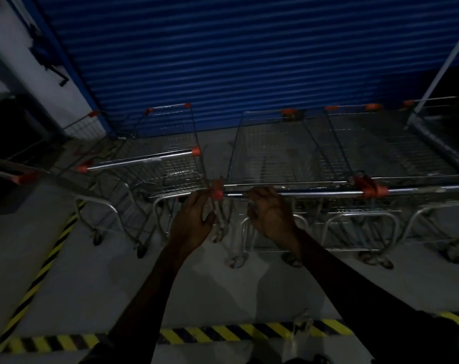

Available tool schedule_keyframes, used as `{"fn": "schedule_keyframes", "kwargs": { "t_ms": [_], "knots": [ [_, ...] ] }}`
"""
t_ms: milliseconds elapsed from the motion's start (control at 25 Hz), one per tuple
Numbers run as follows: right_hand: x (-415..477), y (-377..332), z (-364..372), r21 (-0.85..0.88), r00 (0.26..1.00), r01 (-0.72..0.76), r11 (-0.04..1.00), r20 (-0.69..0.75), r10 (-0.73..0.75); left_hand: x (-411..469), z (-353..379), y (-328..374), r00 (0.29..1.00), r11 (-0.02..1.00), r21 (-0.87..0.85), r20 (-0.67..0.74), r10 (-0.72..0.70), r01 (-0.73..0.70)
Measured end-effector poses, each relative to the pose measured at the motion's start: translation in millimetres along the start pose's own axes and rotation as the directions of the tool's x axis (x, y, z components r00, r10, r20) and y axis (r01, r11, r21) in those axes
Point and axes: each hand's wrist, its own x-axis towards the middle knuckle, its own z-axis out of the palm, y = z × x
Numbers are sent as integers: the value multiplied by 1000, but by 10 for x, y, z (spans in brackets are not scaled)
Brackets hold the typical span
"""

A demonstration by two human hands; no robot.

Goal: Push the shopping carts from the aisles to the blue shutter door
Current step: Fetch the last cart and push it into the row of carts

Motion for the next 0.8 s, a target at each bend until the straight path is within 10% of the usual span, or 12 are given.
{"fn": "schedule_keyframes", "kwargs": {
  "t_ms": [800],
  "knots": [
    [2145, -829, 1295, 53, 966, 176, 983, 183, -183, 947, -685, -1783, 970, 973, 46, -97, -223, 228]
  ]
}}
